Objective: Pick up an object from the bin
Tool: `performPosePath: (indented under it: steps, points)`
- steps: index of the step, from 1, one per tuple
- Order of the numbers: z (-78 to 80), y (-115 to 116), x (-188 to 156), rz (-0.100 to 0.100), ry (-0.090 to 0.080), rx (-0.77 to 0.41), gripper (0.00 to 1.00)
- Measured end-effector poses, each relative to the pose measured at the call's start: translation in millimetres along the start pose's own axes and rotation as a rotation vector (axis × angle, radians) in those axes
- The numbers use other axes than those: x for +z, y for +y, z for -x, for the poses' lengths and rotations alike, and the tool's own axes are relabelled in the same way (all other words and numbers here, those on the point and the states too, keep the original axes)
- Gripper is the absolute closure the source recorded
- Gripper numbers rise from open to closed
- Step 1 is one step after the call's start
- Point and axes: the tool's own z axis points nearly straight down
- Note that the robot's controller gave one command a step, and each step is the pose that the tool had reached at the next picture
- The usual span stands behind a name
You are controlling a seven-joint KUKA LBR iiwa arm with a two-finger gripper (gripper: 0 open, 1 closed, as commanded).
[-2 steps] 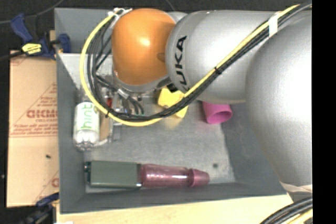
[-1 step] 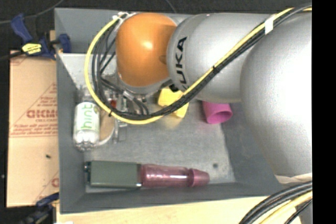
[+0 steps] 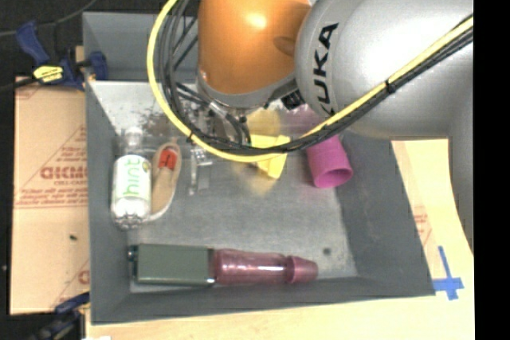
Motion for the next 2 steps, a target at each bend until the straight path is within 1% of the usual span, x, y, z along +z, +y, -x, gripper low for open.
performPosePath:
  steps: [1, 2]
  points:
    - [6.2, 6.0, -7.5, 0.001, 0.000, -0.006, 0.00]
    - [62.1, -16.3, 80.5, -0.001, -0.001, -0.155, 0.00]
